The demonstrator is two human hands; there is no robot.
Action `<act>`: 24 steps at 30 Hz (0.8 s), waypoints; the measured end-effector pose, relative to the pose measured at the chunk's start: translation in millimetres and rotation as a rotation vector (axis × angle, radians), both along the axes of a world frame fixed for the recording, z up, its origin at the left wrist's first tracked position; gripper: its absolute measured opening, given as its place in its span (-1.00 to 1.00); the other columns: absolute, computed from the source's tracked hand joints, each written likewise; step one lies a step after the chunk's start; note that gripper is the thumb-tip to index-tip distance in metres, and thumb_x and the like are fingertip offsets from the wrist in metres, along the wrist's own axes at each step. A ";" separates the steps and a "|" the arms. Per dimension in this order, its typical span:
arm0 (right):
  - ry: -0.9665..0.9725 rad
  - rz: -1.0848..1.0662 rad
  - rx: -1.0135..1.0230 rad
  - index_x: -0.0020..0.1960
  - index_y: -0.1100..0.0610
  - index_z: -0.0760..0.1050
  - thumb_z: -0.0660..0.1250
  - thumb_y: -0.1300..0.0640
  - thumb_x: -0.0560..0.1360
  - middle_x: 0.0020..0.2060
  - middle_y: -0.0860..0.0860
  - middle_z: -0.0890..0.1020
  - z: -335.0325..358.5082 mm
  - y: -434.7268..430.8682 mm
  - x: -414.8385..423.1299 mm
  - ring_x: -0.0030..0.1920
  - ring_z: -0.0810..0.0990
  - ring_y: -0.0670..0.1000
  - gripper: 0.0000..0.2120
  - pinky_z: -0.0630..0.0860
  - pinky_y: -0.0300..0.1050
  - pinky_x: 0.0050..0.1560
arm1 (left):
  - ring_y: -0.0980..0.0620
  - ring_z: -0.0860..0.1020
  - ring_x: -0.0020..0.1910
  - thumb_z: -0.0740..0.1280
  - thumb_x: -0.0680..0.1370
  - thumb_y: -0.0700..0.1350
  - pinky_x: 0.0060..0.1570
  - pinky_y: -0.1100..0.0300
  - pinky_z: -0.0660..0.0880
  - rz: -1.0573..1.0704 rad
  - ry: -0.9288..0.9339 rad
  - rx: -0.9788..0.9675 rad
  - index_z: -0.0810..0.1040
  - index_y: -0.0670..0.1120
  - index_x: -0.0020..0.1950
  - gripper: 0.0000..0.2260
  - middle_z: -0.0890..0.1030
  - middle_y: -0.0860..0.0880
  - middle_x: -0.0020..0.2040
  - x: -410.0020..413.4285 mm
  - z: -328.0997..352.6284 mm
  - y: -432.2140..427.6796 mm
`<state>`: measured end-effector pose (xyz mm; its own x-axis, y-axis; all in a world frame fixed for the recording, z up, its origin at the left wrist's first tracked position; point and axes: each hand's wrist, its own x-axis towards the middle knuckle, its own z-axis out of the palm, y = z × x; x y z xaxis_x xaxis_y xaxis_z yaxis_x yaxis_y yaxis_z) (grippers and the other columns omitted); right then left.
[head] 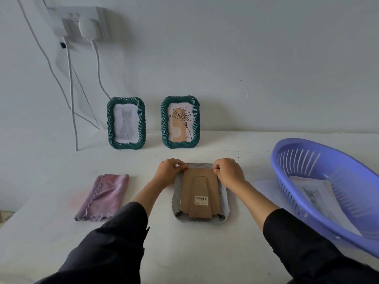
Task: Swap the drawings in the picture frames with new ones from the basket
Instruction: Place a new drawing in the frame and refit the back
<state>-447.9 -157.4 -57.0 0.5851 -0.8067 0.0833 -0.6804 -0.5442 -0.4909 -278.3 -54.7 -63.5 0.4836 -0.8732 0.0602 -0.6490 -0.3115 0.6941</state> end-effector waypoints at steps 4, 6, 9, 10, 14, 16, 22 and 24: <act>-0.203 -0.022 0.183 0.12 0.11 0.59 0.30 0.18 0.51 -0.10 0.09 0.65 7.5 3.9 -19.5 -0.04 0.59 0.05 -0.79 0.42 -0.20 -0.07 | 0.01 0.50 -0.07 0.26 0.57 -0.15 -0.02 0.20 0.41 0.104 0.129 -0.072 0.55 -0.05 0.21 -0.77 0.61 -0.10 0.07 -2.6 2.6 18.2; -0.301 -0.071 0.264 0.15 0.10 0.57 0.35 0.20 0.48 -0.18 0.07 0.61 7.7 10.6 -29.2 -0.09 0.56 0.02 -0.75 0.40 -0.22 -0.06 | 0.02 0.49 -0.09 0.30 0.54 -0.15 -0.05 0.23 0.39 0.100 0.114 -0.036 0.58 -0.06 0.18 -0.77 0.59 -0.07 -0.03 -6.0 4.5 29.0; -0.331 -0.156 0.383 0.13 0.15 0.59 0.39 0.27 0.42 -0.16 0.07 0.56 4.4 26.2 -39.3 -0.08 0.53 0.02 -0.71 0.43 -0.17 -0.05 | -0.01 0.54 0.01 0.28 0.52 -0.22 -0.02 0.30 0.36 -0.009 0.000 0.068 0.62 -0.12 0.14 -0.77 0.63 -0.07 0.00 -12.0 4.7 39.7; -0.331 -0.173 0.420 0.12 0.17 0.59 0.40 0.29 0.40 -0.14 0.08 0.56 3.6 32.5 -41.7 -0.06 0.53 0.03 -0.71 0.47 -0.14 -0.06 | -0.02 0.55 0.06 0.28 0.52 -0.25 0.00 0.33 0.35 -0.026 -0.032 0.082 0.62 -0.13 0.14 -0.76 0.63 -0.08 0.06 -13.0 4.3 41.7; -0.327 -0.200 0.444 0.08 0.20 0.60 0.37 0.37 0.37 -0.11 0.11 0.58 5.1 50.4 -47.3 -0.13 0.56 0.05 -0.71 0.53 -0.19 -0.20 | -0.04 0.52 0.12 0.26 0.53 -0.23 0.01 0.31 0.32 -0.009 -0.055 0.080 0.62 -0.13 0.15 -0.76 0.60 -0.10 0.15 -15.8 3.5 46.5; -0.325 -0.225 0.439 0.09 0.22 0.60 0.37 0.37 0.37 -0.12 0.12 0.60 7.6 54.7 -48.1 -0.17 0.57 0.05 -0.70 0.54 -0.12 -0.12 | -0.06 0.52 0.13 0.25 0.54 -0.22 0.04 0.29 0.34 -0.007 -0.039 0.077 0.61 -0.14 0.16 -0.76 0.59 -0.11 0.17 -17.3 3.6 48.2; -0.321 -0.197 0.087 0.04 0.28 0.62 0.33 0.37 0.37 -0.04 0.16 0.68 69.5 58.8 -52.6 0.00 0.62 0.09 -0.73 0.45 -0.21 -0.04 | -0.07 0.54 0.13 0.27 0.57 -0.12 0.11 0.22 0.39 0.025 0.078 -0.027 0.56 -0.13 0.24 -0.74 0.58 -0.11 0.20 -22.0 10.9 52.5; -0.248 -0.131 -0.046 0.00 0.31 0.63 0.34 0.36 0.36 -0.06 0.19 0.68 97.4 62.5 -47.5 -0.04 0.63 0.11 -0.77 0.46 -0.20 -0.07 | -0.05 0.55 0.03 0.26 0.58 -0.13 0.03 0.24 0.41 0.025 0.165 -0.108 0.56 -0.13 0.24 -0.74 0.60 -0.11 0.16 -29.0 19.6 52.3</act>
